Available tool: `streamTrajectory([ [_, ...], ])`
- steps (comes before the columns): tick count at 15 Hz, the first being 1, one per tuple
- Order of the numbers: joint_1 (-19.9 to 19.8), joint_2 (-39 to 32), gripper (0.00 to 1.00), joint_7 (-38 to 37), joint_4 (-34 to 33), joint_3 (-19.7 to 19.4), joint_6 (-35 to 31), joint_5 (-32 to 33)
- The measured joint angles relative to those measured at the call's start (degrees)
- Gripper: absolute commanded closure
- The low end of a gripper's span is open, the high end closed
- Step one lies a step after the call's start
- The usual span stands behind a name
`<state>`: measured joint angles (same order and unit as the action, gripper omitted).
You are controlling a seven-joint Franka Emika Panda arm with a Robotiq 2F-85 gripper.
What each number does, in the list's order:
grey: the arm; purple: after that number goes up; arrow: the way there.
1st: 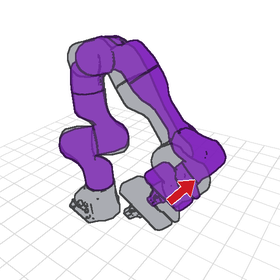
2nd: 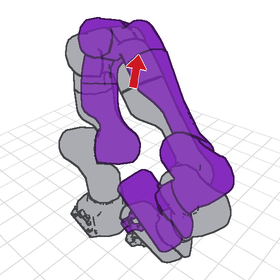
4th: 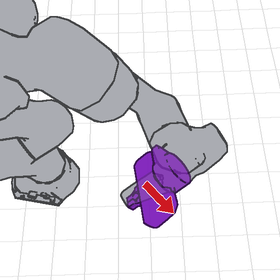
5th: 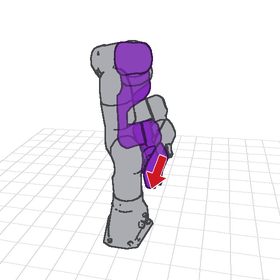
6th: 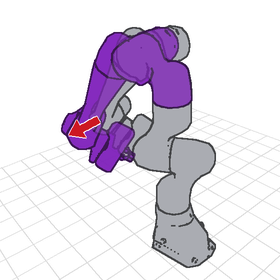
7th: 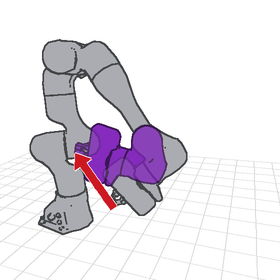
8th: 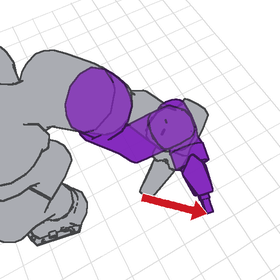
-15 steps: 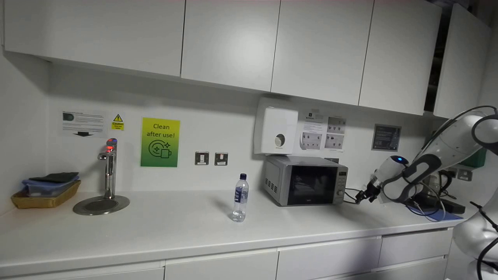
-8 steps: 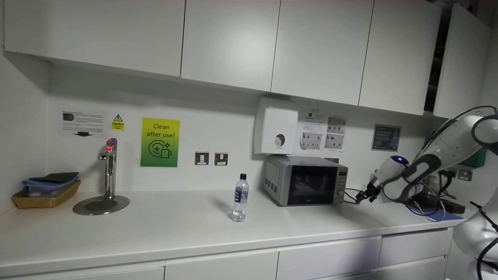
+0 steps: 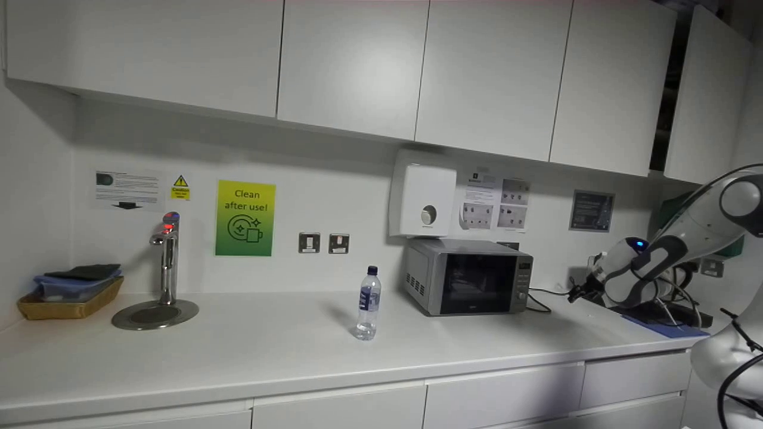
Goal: Open the microwave
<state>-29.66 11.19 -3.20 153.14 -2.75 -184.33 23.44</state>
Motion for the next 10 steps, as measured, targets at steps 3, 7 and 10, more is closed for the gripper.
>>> streamTrajectory([
  [3, 6.58, -2.06, 0.00, 4.18, -0.43, -8.33, -3.03, -1.89],
  [7, 21.38, -4.41, 0.00, 2.97, -0.43, -19.69, -6.36, -1.71],
  [10, 31.84, -4.40, 0.00, -0.15, -0.44, -26.96, -7.12, -0.91],
])
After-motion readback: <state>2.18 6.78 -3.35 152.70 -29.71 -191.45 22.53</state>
